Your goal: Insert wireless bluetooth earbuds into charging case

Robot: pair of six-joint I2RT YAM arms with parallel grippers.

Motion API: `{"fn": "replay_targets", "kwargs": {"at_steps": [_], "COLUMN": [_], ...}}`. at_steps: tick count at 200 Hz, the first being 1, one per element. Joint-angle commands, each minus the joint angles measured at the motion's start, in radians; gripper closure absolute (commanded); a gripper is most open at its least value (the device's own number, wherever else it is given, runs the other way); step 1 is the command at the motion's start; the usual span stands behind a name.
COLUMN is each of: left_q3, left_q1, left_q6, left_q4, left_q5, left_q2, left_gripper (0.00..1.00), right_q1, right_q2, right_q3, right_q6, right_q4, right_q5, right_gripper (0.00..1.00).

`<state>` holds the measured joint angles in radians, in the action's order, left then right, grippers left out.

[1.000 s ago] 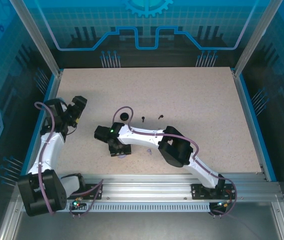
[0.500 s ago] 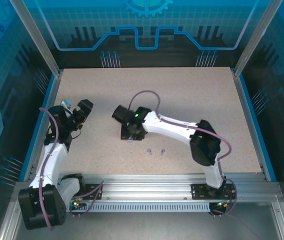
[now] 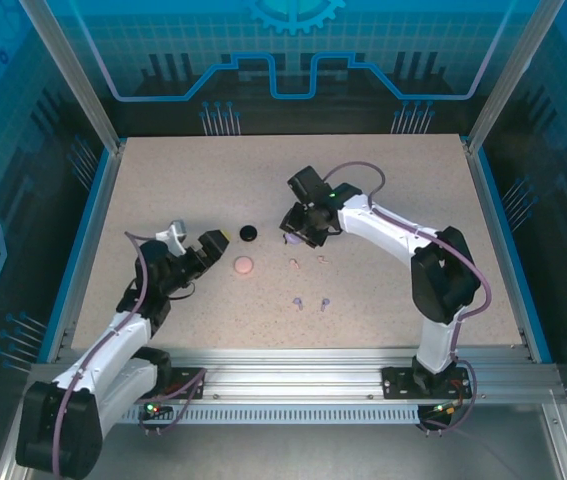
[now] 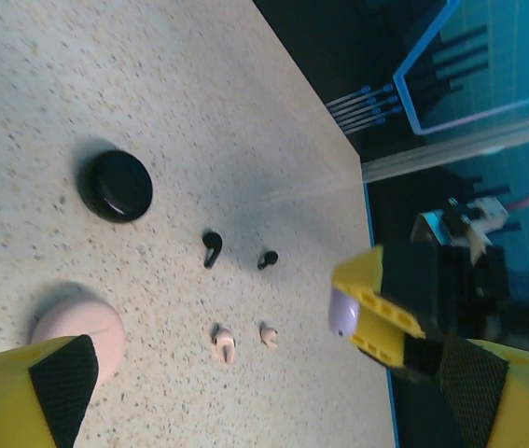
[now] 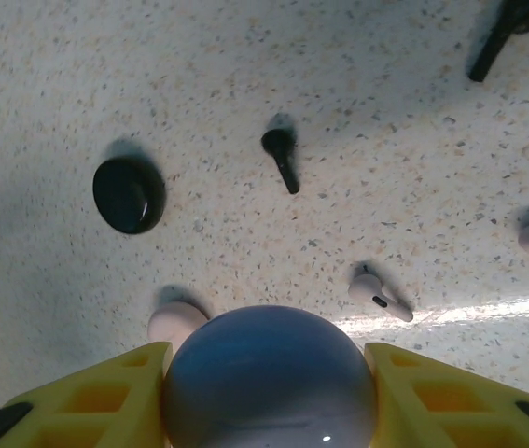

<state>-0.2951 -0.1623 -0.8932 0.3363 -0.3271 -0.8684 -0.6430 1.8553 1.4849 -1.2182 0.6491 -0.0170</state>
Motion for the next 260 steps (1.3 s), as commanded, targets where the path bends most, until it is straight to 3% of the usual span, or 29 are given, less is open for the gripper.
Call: {"fn": "replay_targets", "kwargs": {"at_steps": [1, 26, 114, 165, 210, 260], "left_q3": [0.058, 0.090, -0.003, -0.074, -0.109, -0.133], "left_q1": [-0.076, -0.143, -0.289, -0.327, -0.345, -0.352], "left_q6": [0.006, 0.020, 0.053, 0.050, 0.038, 0.040], "left_q4": [0.150, 0.243, 0.506, 0.583, 0.635, 0.651], "left_q5": [0.143, 0.223, 0.233, 0.257, 0.253, 0.254], "left_q2": [0.016, -0.013, -0.378, -0.519, -0.600, -0.634], "left_gripper": [0.01, 0.01, 0.02, 0.14, 0.30, 0.38], "right_q1": [0.007, 0.000, -0.039, -0.079, -0.094, -0.102], "right_q2": [-0.039, -0.046, -0.068, -0.065, -0.048, -0.035], "right_q3": [-0.047, -0.081, -0.103, -0.075, -0.057, -0.045], "right_q6": [-0.143, -0.230, -0.359, -0.368, -0.369, -0.372], "right_q4": [-0.128, -0.183, -0.241, -0.208, -0.206, -0.209], "right_q5": [-0.097, -0.105, -0.062, -0.034, -0.039, -0.042], "right_gripper": [0.52, 0.52, 0.52, 0.52, 0.52, 0.52]}}
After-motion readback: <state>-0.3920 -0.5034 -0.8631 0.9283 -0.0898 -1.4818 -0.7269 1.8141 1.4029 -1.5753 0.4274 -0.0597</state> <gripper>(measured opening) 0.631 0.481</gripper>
